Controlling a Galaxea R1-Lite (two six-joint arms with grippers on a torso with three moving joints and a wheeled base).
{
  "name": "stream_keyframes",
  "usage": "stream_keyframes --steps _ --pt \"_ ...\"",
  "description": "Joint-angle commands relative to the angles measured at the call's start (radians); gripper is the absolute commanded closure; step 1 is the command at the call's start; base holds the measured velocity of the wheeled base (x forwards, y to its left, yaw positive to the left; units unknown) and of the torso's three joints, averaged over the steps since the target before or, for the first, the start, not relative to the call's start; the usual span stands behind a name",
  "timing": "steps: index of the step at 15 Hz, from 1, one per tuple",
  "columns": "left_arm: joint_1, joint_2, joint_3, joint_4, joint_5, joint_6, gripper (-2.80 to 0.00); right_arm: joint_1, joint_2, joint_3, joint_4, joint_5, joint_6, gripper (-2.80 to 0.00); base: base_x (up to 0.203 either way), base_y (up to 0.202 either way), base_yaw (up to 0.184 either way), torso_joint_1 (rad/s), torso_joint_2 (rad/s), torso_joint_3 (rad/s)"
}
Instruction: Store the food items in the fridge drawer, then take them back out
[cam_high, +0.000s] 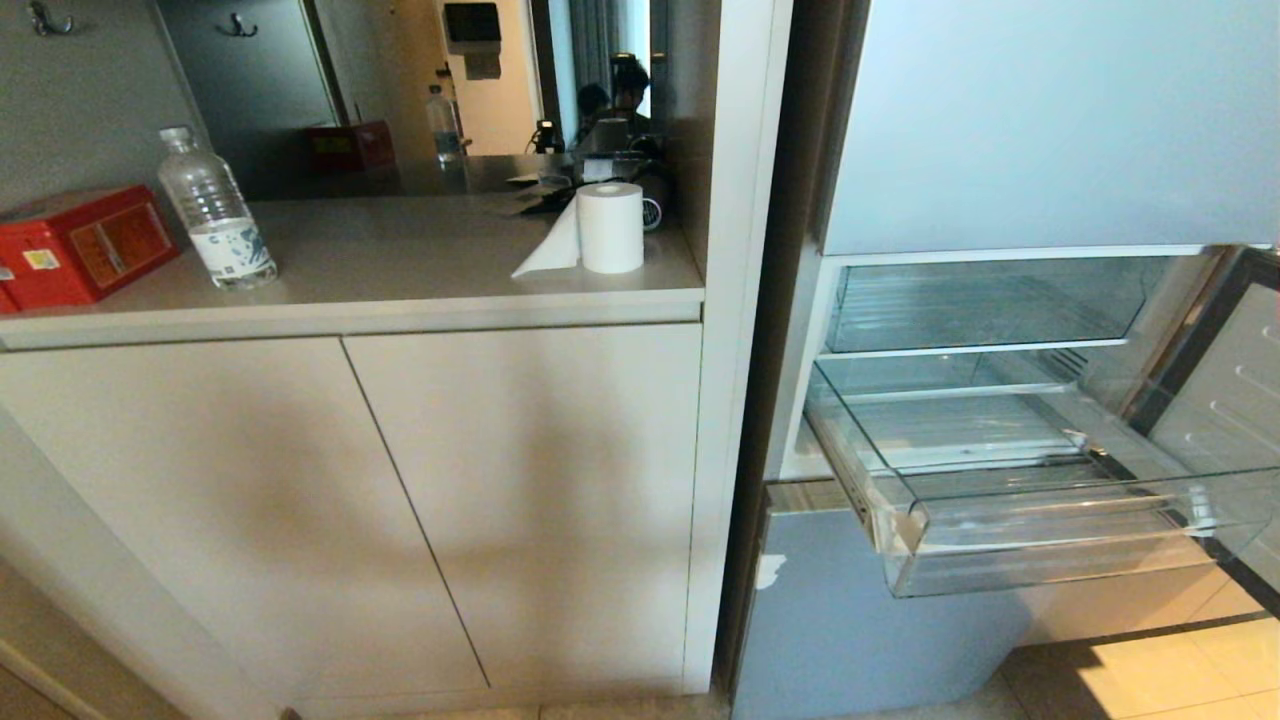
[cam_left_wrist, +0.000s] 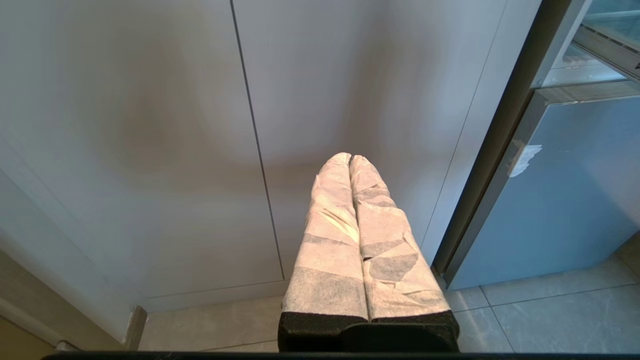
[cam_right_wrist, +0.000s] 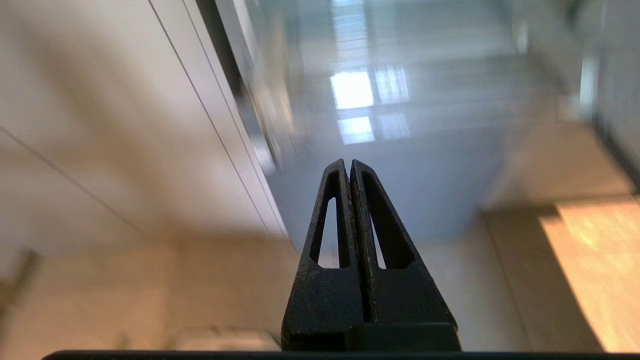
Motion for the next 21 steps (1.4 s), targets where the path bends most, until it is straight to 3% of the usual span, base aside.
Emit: stream_keyframes --steps 1,3,7,16,21 --pt "0.0 0.001 0.0 0.0 0.0 0.0 0.0 0.001 -0.168 0.216 -0.026 -0.029 -0.057 0.0 0.0 0.0 0.0 0.0 0.0 0.0" --pt "0.0 0.001 0.0 0.0 0.0 0.0 0.0 0.001 -0.282 0.285 -0.011 -0.05 -0.108 0.0 0.0 0.0 0.0 0.0 0.0 0.0" --pt "0.0 0.001 0.0 0.0 0.0 -0.002 0.0 0.027 -0.531 0.286 0.03 -0.063 -0.109 0.0 0.0 0.0 0.0 0.0 0.0 0.0" --pt "0.0 0.001 0.0 0.0 0.0 -0.003 0.0 0.034 -0.544 0.287 0.037 -0.07 -0.097 0.0 0.0 0.0 0.0 0.0 0.0 0.0" --pt "0.0 0.001 0.0 0.0 0.0 -0.003 0.0 0.035 -0.544 0.287 0.037 -0.074 -0.093 0.0 -0.001 0.006 -0.163 0.004 0.0 0.001"
